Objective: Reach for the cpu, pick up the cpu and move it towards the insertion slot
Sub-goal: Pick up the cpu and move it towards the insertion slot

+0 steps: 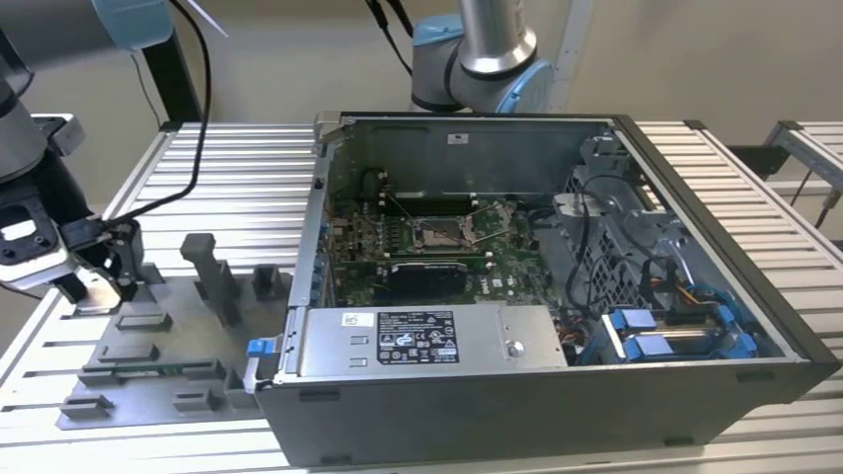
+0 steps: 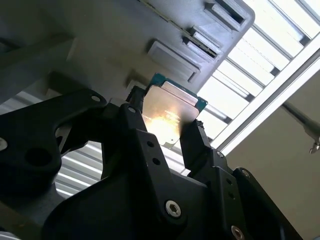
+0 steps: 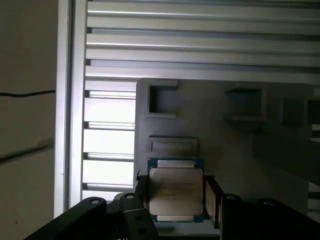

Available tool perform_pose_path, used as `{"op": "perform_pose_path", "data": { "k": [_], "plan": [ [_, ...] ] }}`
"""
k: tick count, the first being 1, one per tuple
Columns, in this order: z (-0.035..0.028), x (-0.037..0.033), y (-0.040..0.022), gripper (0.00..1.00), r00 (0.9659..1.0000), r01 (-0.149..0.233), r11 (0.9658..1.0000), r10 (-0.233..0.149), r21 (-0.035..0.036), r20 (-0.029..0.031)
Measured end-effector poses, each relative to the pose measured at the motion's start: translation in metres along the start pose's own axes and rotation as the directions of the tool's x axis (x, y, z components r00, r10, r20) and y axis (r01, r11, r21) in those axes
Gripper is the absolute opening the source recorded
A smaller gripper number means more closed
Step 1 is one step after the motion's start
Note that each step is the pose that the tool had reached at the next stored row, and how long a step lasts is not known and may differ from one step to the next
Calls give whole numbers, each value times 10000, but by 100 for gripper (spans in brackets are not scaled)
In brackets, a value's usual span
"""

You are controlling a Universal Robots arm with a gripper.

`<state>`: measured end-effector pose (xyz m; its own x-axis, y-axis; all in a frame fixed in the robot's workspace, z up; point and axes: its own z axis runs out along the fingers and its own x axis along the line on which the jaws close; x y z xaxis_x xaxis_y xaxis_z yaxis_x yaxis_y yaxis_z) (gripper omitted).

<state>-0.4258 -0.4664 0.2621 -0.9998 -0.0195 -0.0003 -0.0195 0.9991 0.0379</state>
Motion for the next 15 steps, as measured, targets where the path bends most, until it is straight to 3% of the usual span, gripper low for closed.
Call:
{"op": "perform_pose_path", "data": {
  "k": [15],
  "plan": [
    [-63, 0, 3, 0, 10000, 0, 10000, 0, 1, 0]
  ]
}}
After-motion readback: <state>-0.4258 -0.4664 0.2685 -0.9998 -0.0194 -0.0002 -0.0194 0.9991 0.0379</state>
